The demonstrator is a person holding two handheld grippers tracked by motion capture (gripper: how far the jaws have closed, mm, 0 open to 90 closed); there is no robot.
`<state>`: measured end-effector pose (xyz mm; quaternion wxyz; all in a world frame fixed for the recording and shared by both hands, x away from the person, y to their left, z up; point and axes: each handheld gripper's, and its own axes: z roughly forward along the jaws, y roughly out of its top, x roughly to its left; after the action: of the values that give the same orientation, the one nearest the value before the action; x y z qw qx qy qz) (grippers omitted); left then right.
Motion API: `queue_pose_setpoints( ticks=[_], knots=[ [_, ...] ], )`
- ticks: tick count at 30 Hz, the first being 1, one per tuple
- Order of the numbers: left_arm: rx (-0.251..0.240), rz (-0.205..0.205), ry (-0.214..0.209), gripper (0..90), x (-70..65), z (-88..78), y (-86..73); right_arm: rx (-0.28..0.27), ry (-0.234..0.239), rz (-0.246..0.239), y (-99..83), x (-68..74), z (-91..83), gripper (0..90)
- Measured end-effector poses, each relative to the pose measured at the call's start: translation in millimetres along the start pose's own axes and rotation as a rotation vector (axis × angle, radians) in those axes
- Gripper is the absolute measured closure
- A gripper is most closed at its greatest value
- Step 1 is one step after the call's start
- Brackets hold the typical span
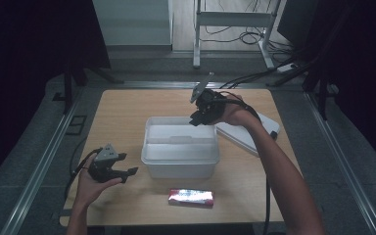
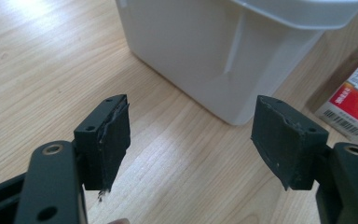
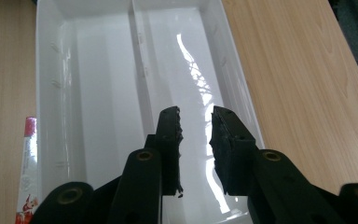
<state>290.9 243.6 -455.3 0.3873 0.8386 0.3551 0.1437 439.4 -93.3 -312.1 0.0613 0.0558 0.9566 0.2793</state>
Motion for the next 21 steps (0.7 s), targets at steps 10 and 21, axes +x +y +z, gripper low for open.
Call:
queue_pose_setpoints(
  ticks=[10,21],
  knots=[
    [-0.004,0.002,-0.002,28.2,0.1,-1.6,-0.3,0.072,0.061,-0.045,11.1,4.3,15.5,74.3],
    [0.005,0.008,-0.002,28.2,-0.4,-0.2,-0.6,0.137,0.106,-0.079,13.9,7.9,38.3,75.5]
  ],
)
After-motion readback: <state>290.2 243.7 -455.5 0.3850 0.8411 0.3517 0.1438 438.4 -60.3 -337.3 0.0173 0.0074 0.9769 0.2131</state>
